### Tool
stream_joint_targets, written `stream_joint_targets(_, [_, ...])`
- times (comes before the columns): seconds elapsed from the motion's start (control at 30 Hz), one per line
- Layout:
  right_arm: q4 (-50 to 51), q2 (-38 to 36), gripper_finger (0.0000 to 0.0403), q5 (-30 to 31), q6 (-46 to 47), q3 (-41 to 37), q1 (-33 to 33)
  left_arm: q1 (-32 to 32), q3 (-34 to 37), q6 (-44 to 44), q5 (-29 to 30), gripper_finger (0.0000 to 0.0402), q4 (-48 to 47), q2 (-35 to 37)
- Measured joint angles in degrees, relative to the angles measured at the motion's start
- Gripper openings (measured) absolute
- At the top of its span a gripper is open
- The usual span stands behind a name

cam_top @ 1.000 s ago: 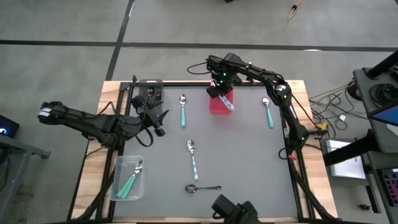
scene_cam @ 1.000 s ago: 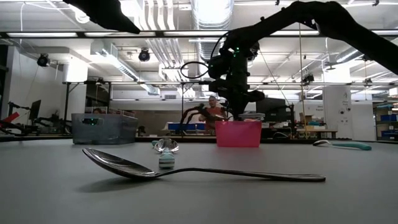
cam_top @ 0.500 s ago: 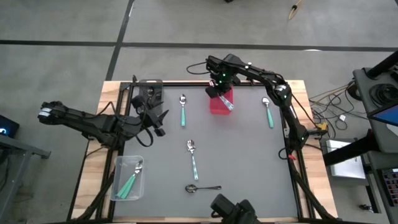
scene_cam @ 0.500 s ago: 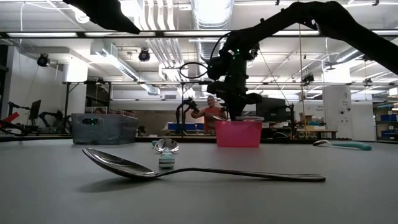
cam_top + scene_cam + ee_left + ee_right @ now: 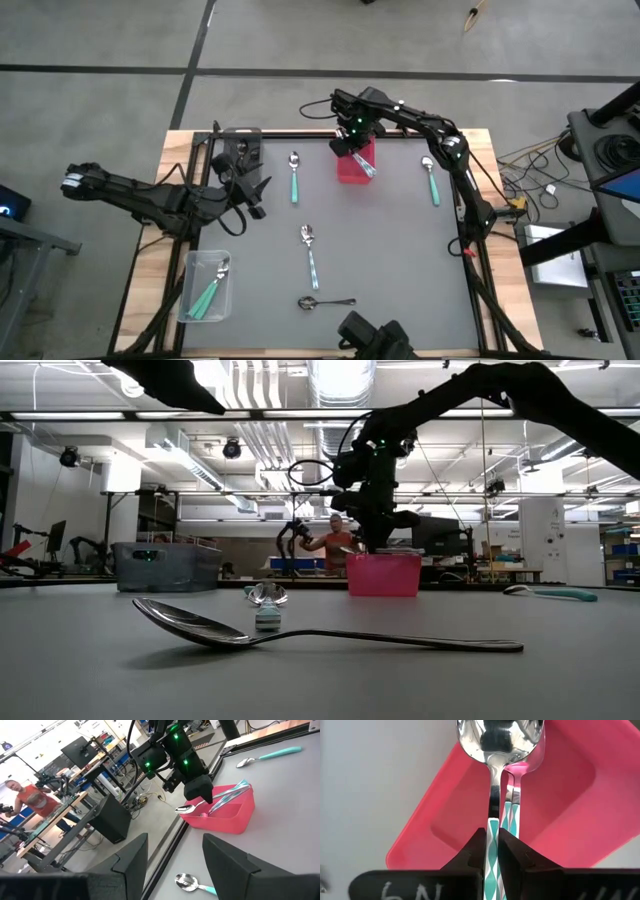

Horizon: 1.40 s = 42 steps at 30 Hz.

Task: Sort silverware by color (type)
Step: Put the white green spoon into the red bin, then put the green spoon into the transparent bin

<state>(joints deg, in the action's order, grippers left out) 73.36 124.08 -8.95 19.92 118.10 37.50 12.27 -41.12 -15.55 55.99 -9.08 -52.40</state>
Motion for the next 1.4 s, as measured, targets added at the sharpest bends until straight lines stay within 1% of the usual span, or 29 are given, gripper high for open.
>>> stream_joint_targets(0.13, [0.4, 0.0, 0.0020, -0.2, 0.0, 0.1, 0.0, 0.0, 0.0, 0.0, 0.0, 0.0171, 0.0, 0.0])
stream_joint_targets(0.33, [4.6, 0.0, 0.0020, -0.5, -0.3, 2.3, 0.0, 0.0, 0.0, 0.0, 0.0, 0.0171, 0.0, 0.0])
stream_joint_targets(0.5, [7.6, 0.0, 0.0020, -0.4, -0.2, 2.1, 0.0, 0.0, 0.0, 0.0, 0.0, 0.0171, 0.0, 0.0])
stream_joint_targets(0.67, [7.3, 0.2, 0.0020, 0.0, 0.0, 0.7, 0.0, 0.0, 0.0, 0.0, 0.0, 0.0171, 0.0, 0.0])
stream_joint_targets(0.93, [6.6, 1.4, 0.0020, -0.1, -0.3, 0.6, 0.0, 0.0, 0.0, 0.0, 0.0, 0.0171, 0.0, 0.0])
stream_joint_targets(1.03, [6.5, 1.5, 0.0026, -0.1, -0.3, 0.6, 0.0, 0.0, 0.0, 0.0, 0.0, 0.0171, 0.0, 0.0])
stream_joint_targets(1.23, [5.9, 1.6, 0.0052, 0.1, -0.4, 0.6, 0.0, 0.0, 0.0, 0.0, 0.0, 0.0171, 0.0, 0.0])
stream_joint_targets(1.4, [5.4, 1.6, 0.0057, 0.1, -0.4, 0.6, 0.0, 0.0, 0.0, 0.0, 0.0, 0.0171, 0.0, 0.0])
